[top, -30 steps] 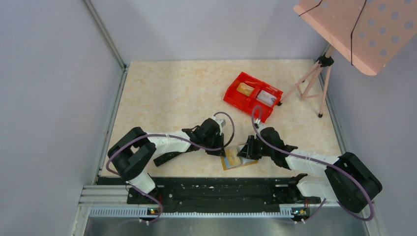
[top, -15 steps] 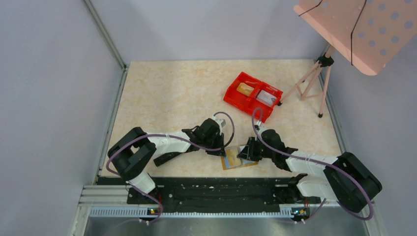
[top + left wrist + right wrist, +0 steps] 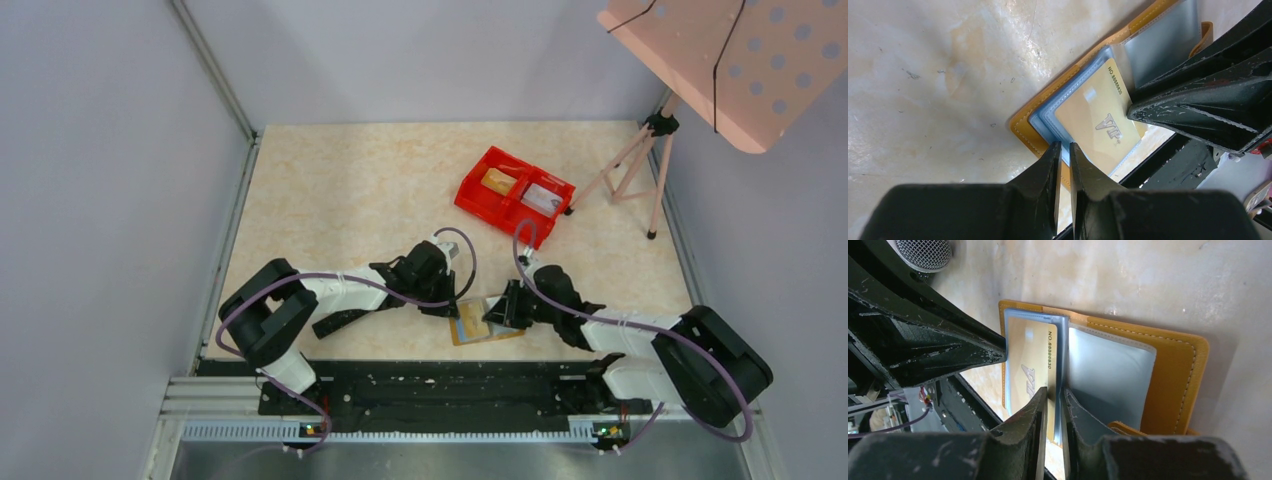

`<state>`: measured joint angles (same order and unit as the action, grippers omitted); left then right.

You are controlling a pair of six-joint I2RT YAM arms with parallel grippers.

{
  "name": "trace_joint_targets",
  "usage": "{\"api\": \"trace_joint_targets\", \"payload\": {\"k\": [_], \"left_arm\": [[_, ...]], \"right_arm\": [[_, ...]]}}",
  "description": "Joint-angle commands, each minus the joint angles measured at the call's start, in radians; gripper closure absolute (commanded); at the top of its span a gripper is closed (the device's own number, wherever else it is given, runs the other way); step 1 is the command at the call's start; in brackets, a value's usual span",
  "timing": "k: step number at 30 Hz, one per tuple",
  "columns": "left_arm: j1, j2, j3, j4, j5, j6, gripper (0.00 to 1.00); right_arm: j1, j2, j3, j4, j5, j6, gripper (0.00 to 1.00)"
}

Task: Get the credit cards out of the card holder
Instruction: Remove the credit card from the card holder.

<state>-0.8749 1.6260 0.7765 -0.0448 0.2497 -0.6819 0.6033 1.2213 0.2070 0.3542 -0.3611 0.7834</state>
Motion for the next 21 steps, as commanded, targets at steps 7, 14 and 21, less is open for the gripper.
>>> {"api": "trace_joint_targets", "payload": {"k": [7, 14, 21], "left_arm": [[0.001, 0.001, -0.020, -0.008, -0.032, 0.009, 0.83], [0.001, 0.008, -0.030, 0.011, -0.029, 0.010, 0.84], [0.001, 0.014, -0.030, 0.008, -0.032, 0.010, 0.84]], "right_arm": [[-0.028, -0.036, -0.021, 0.051, -0.036, 0.002, 1.00], [-0.073, -0.124, -0.035, 0.009, -0.077, -0.003, 1.00], [-0.114, -0.170, -0.041, -0.049, -0.098, -0.023, 1.00]]}}
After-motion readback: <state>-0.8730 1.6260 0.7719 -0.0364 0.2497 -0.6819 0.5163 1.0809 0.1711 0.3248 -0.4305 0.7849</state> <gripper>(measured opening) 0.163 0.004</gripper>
